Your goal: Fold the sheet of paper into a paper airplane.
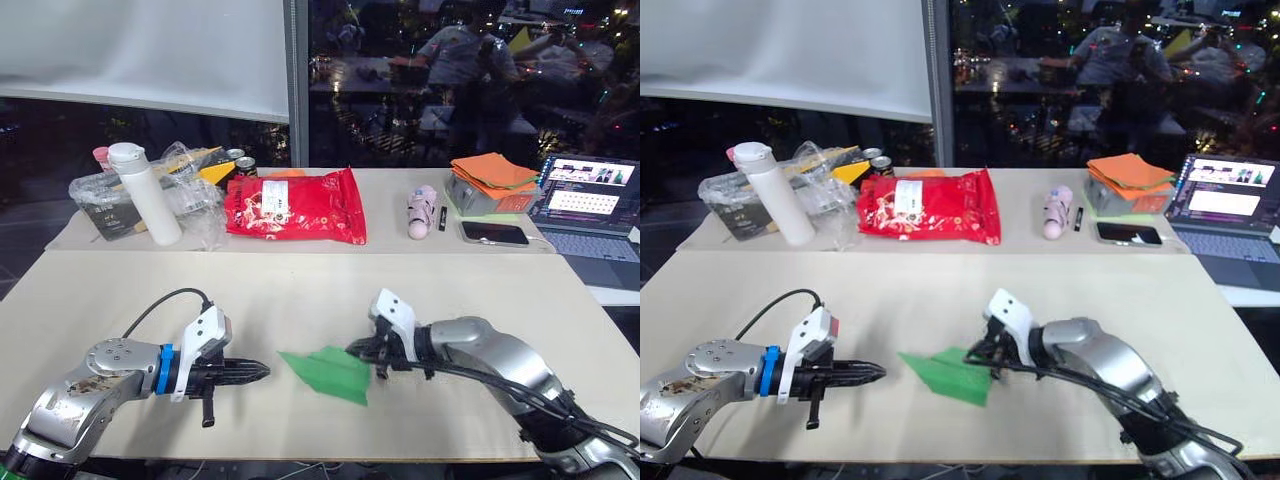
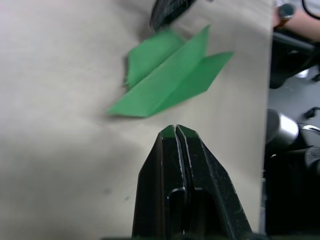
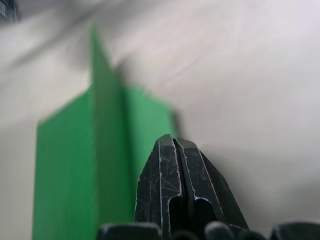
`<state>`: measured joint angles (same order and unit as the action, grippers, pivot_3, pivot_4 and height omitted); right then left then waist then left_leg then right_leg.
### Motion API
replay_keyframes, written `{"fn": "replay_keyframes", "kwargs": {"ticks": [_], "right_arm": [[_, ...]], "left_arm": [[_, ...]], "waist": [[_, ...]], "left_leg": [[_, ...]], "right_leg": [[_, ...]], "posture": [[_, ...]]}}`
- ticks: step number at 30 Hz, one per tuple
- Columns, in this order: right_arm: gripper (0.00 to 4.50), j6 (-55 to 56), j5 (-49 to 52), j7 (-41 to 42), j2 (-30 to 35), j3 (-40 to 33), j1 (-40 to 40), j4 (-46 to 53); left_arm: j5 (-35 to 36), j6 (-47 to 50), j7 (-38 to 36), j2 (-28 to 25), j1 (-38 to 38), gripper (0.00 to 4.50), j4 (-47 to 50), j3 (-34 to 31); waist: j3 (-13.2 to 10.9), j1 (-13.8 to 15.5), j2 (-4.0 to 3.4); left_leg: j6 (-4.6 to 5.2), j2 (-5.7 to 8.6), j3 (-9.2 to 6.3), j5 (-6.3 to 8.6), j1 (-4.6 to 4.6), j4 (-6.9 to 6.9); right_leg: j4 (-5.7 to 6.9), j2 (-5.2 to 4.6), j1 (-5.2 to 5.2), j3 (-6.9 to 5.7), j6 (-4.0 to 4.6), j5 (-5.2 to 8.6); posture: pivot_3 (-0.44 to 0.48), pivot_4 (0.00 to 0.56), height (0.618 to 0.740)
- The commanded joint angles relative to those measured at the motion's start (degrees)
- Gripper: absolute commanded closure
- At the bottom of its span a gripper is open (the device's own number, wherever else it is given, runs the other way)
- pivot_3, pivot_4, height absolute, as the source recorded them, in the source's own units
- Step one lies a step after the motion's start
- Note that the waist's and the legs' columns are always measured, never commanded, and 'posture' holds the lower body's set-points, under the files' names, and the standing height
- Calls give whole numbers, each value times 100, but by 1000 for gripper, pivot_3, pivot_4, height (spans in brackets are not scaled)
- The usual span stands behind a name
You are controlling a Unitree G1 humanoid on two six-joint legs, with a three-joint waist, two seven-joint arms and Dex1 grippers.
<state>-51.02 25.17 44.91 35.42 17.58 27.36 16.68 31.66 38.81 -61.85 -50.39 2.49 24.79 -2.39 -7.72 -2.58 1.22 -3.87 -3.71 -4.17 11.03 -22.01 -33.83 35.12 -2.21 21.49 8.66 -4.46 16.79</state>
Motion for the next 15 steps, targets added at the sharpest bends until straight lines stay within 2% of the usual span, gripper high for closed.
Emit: {"fn": "replay_keyframes", "kwargs": {"ticks": [1,4,7,9,11,14,15], "right_arm": [[4485,-841,497,-267,-241,-491,283,564],[4485,-842,152,-687,-270,-434,413,922],[4485,-1574,1003,-15,-291,-277,855,1097],[4485,-1593,868,139,12,150,837,1279],[3900,-1528,627,153,299,547,809,1405],[3003,-1599,599,113,337,777,862,1419],[2408,-1605,583,84,305,820,885,1409]], "left_arm": [[-114,-142,-33,-236,-11,4500,137,-91],[-82,-133,-27,-290,2,4500,164,-91],[-46,-144,-74,-292,204,4500,39,-80],[-48,-154,-78,-275,247,4500,-1,-73],[-55,-159,-81,-268,252,4500,-5,-45],[-82,-169,-82,-264,244,4500,12,18],[-76,-160,-82,-266,244,4500,21,26]], "waist": [[0,-1,1],[0,-3,-3],[-2,-7,-4],[-1,-5,-5],[1,2,-6],[2,-5,-4],[2,-7,-5]], "left_leg": [[0,0,0,0,0,1],[0,-1,0,0,0,2],[0,-1,0,0,-3,1],[0,-1,0,0,-4,1],[0,-3,0,0,0,5],[0,-2,1,0,-14,3],[0,-2,1,0,-21,2]], "right_leg": [[0,0,1,0,0,0],[0,1,4,0,5,3],[0,0,9,0,5,3],[3,1,12,0,6,2],[1,1,9,-3,11,5],[0,0,23,-3,14,7],[4,0,32,-2,11,4]], "posture": [[0,150,725],[0,150,725],[0,150,725],[0,150,725],[0,150,725],[0,150,725],[0,150,725]]}}
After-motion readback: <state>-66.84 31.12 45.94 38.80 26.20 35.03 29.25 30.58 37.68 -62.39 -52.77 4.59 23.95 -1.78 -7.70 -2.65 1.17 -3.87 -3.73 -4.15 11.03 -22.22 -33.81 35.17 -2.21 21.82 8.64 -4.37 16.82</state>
